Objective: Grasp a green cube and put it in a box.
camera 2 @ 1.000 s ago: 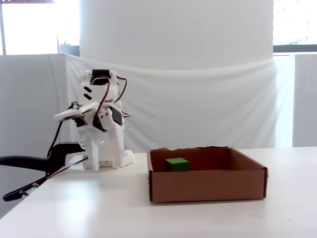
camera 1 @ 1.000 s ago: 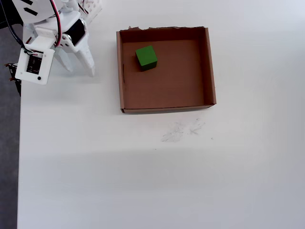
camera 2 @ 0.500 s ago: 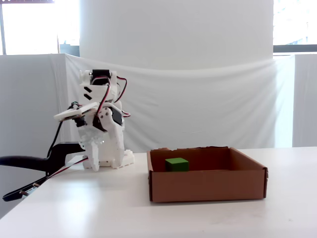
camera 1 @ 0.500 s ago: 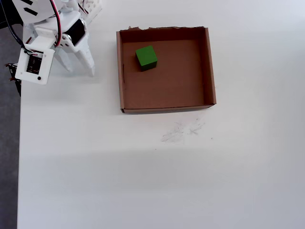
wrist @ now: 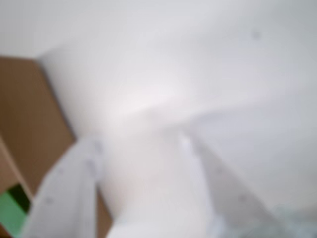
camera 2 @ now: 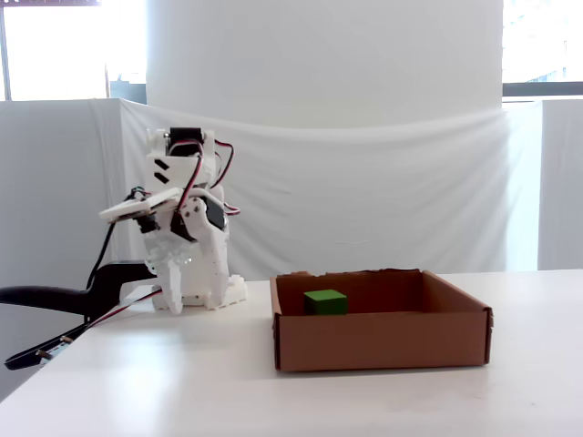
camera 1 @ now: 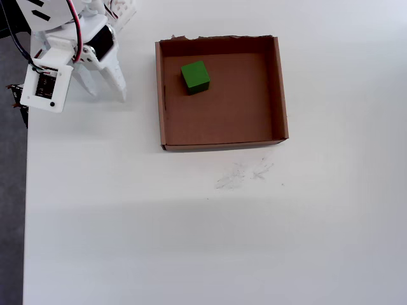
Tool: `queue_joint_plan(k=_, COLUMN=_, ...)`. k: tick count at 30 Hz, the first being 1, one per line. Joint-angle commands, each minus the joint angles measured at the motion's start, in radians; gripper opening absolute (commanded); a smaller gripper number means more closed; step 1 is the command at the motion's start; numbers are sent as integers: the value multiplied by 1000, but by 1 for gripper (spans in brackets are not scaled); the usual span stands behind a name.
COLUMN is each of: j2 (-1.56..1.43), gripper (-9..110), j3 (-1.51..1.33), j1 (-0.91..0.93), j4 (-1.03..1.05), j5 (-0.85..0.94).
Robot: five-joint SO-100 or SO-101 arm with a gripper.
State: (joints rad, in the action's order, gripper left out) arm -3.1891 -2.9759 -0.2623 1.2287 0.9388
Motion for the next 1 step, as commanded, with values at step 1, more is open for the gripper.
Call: queue_joint_plan(k=1, j2=8, gripper=21, j3=5, j1=-6, j4=-2, j5=-9)
